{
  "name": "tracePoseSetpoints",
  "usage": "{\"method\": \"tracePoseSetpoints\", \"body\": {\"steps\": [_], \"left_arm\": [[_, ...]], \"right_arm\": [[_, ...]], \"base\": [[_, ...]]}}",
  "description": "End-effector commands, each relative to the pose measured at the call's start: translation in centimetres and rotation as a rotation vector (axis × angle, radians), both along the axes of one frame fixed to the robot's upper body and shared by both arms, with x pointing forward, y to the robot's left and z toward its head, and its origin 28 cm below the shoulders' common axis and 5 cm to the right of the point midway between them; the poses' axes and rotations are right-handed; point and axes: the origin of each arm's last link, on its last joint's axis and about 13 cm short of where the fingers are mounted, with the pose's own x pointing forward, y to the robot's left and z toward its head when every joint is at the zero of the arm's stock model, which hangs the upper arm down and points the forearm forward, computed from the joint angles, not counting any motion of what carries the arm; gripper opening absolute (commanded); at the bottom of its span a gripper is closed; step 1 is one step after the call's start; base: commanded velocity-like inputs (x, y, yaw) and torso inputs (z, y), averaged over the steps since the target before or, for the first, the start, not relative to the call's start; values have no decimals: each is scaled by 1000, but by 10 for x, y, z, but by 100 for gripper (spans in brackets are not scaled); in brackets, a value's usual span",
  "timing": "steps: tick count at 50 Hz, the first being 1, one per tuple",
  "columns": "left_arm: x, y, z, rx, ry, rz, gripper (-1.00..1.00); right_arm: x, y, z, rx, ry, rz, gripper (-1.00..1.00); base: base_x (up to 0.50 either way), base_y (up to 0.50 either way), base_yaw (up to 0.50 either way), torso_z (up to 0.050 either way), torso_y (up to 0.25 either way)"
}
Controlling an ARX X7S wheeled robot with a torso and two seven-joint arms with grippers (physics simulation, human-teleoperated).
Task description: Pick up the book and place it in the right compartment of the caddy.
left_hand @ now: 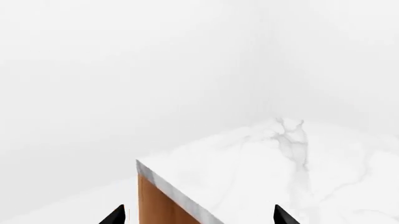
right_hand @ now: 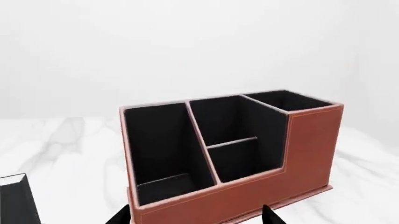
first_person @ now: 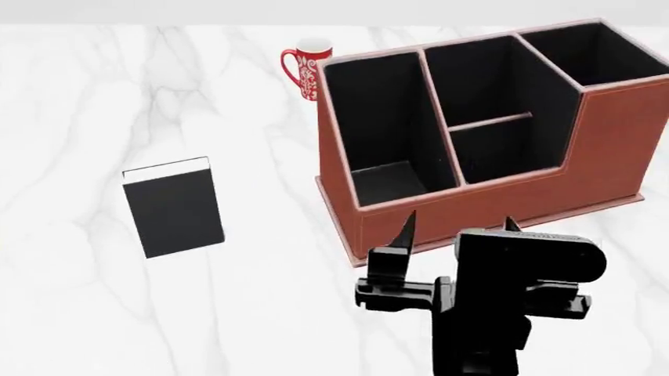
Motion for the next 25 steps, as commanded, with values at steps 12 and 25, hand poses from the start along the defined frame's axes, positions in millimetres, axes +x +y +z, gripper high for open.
{"method": "tracePoseSetpoints", "body": {"steps": [12,25], "left_arm": [[-75,31,30,78,-55,333,100],[-77,32,29,105,-52,342,100]], "right_arm": [[56,12,142,-15,-59,-22,100],[60,15,149,-16,-46,7,100]], "base": [[219,0,0,0,0],[500,0,0,0,0]]}}
